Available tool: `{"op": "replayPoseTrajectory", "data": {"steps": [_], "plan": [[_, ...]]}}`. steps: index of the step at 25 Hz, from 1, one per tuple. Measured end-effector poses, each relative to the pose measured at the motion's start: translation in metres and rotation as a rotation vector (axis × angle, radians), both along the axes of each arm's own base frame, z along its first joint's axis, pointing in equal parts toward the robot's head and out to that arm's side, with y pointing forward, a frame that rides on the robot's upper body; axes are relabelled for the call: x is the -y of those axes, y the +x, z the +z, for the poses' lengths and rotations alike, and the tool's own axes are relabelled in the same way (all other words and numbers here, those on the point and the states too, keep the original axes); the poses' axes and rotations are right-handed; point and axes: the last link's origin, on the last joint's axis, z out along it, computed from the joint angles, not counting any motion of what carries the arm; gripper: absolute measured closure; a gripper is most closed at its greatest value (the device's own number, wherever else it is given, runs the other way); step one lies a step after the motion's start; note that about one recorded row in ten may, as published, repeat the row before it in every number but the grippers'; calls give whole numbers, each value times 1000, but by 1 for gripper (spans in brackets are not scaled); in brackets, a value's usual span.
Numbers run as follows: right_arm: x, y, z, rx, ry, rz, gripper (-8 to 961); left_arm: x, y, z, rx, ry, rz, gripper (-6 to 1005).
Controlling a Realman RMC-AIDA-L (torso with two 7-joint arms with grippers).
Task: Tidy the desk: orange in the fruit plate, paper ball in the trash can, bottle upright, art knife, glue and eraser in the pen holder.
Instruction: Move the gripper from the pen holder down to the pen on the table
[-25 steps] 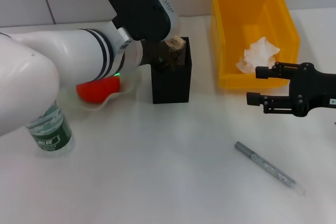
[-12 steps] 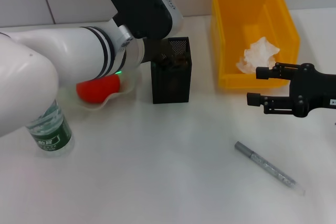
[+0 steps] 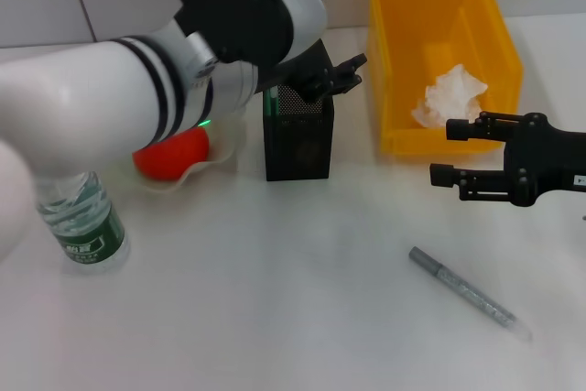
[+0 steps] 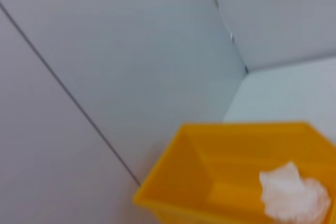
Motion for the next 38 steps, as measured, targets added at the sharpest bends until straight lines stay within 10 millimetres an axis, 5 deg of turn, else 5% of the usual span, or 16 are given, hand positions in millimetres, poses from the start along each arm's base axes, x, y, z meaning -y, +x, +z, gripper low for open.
{"op": "replayPoseTrajectory", "data": {"steps": [7, 18, 30, 38], "plan": [[2, 2, 0, 1, 5, -3, 195, 25, 7, 13, 47, 4, -85, 215], [8, 6, 0, -5, 0, -14, 195, 16, -3, 39, 166, 0, -87, 216], [11, 8, -2, -7, -4, -20, 195, -9, -39, 67, 311, -87, -52, 216], [10, 9, 1, -3, -3, -23, 195, 7, -60, 76, 454, -253, -127, 216]]}}
